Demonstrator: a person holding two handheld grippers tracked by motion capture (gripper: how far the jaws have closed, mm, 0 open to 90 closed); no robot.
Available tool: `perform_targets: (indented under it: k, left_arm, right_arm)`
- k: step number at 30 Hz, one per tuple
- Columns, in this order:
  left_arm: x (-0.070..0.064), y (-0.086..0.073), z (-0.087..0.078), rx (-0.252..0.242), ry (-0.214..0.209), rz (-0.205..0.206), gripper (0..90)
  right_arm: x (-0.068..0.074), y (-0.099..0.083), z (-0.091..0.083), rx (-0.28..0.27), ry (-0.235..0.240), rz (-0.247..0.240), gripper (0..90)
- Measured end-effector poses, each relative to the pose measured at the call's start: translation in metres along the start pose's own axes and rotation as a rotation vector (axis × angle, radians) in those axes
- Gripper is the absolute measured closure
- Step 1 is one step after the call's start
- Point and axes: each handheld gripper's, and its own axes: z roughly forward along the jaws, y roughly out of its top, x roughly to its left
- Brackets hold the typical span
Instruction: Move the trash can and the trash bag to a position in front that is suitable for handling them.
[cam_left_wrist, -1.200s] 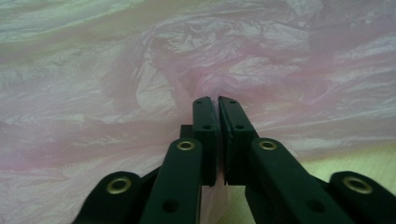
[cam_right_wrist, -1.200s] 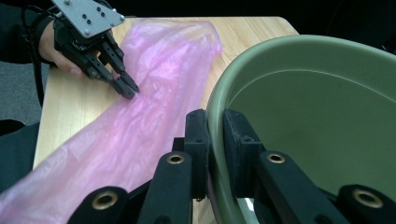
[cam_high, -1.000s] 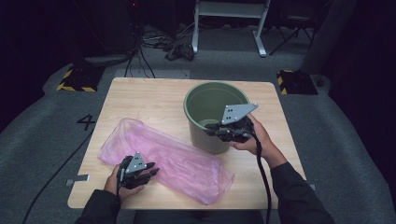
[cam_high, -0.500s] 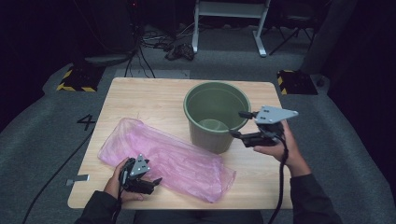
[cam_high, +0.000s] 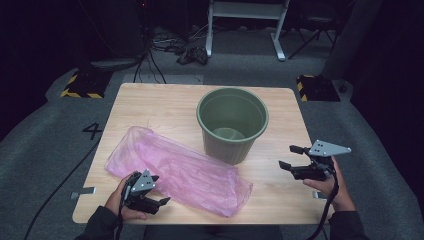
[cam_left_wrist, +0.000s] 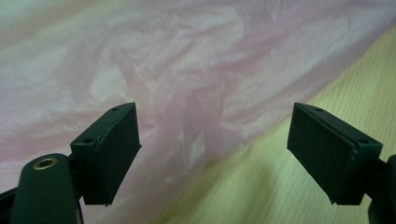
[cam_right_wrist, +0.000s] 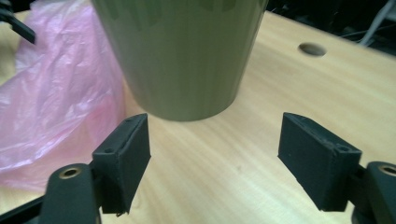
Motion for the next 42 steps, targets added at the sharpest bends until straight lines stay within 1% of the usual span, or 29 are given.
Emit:
perform_targets:
  k: [2,6,7,8,9,11,13,15,18,19,20,21,22,23,24,26,27,29,31,32,33,35,36,38,40,42]
  left_arm:
    - [0.000,-0.001,0.004,0.016,-0.012,-0.003,16.6]
    - [0.000,0.000,0.011,0.021,-0.001,0.000,16.4]
    - [0.000,0.000,0.012,0.022,0.002,0.003,16.4]
    - [0.000,0.001,0.014,0.028,0.000,-0.005,16.4]
    - [0.001,0.001,0.015,0.020,-0.005,-0.009,15.6]
    - [0.002,0.002,0.017,0.021,-0.009,-0.014,15.7]
    - [0.004,0.003,0.019,0.015,-0.017,-0.031,15.4]
    - [0.005,0.004,0.021,0.013,-0.009,-0.034,14.9]
    - [0.008,0.007,0.024,0.006,0.008,-0.049,16.8]
    - [0.008,0.008,0.025,-0.002,0.018,-0.057,19.6]
    - [0.010,0.009,0.025,-0.011,0.022,-0.056,24.4]
    - [0.010,0.009,0.026,-0.021,0.018,-0.057,30.7]
    - [0.011,0.010,0.026,-0.029,0.022,-0.052,37.6]
    - [0.012,0.010,0.027,-0.038,0.027,-0.058,43.4]
    - [0.012,0.011,0.027,-0.040,0.030,-0.062,48.9]
    - [0.013,0.012,0.028,-0.047,0.037,-0.056,59.5]
    - [0.013,0.013,0.029,-0.050,0.034,-0.055,63.7]
    - [0.013,0.013,0.030,-0.050,0.035,-0.054,68.9]
    - [0.013,0.014,0.030,-0.053,0.048,-0.050,75.8]
    - [0.013,0.014,0.030,-0.051,0.057,-0.049,77.3]
    - [0.012,0.014,0.031,-0.053,0.068,-0.044,80.7]
    - [0.013,0.014,0.031,-0.054,0.077,-0.041,85.6]
    - [0.013,0.013,0.031,-0.055,0.076,-0.047,86.7]
    - [0.013,0.012,0.029,-0.051,0.090,-0.036,87.8]
    - [0.013,0.012,0.028,-0.050,0.095,-0.038,88.1]
    - [0.013,0.010,0.026,-0.055,0.108,-0.031,88.5]
  right_arm:
    - [0.000,-0.009,0.003,0.005,0.019,0.013,24.1]
    - [0.000,-0.021,0.013,0.036,0.027,0.030,22.6]
    - [-0.001,-0.025,0.016,0.046,0.025,0.035,21.8]
    - [-0.001,-0.027,0.018,0.052,0.022,0.042,21.7]
    - [-0.002,-0.030,0.021,0.062,0.027,0.046,21.0]
    - [-0.002,-0.035,0.027,0.095,0.019,0.040,20.1]
    - [-0.003,-0.039,0.032,0.119,0.017,0.041,19.8]
    - [-0.004,-0.042,0.037,0.135,0.007,0.038,19.8]
    - [-0.007,-0.047,0.044,0.148,0.002,0.058,20.0]
    - [-0.008,-0.048,0.047,0.156,-0.002,0.060,20.1]
    - [-0.009,-0.049,0.049,0.166,-0.004,0.059,20.0]
    - [-0.010,-0.051,0.051,0.173,-0.006,0.059,20.1]
    - [-0.010,-0.051,0.053,0.177,-0.001,0.068,20.1]
    - [-0.011,-0.052,0.054,0.177,0.004,0.073,20.1]
    - [-0.012,-0.053,0.055,0.178,-0.001,0.073,20.1]
    - [-0.013,-0.054,0.058,0.182,-0.006,0.080,20.5]
    - [-0.014,-0.055,0.059,0.185,-0.005,0.080,20.6]
    - [-0.013,-0.056,0.061,0.190,-0.008,0.079,21.1]
    - [-0.012,-0.058,0.064,0.200,-0.007,0.077,21.2]
    - [-0.012,-0.058,0.065,0.204,-0.005,0.075,21.2]
    - [-0.012,-0.058,0.066,0.209,-0.006,0.071,21.3]
    - [-0.011,-0.059,0.067,0.208,-0.006,0.070,21.5]
    - [-0.011,-0.059,0.067,0.207,-0.008,0.070,21.6]
    - [-0.011,-0.059,0.067,0.203,-0.012,0.073,21.8]
    - [-0.012,-0.059,0.067,0.199,-0.015,0.075,21.9]
    - [-0.013,-0.059,0.067,0.192,-0.020,0.083,22.0]
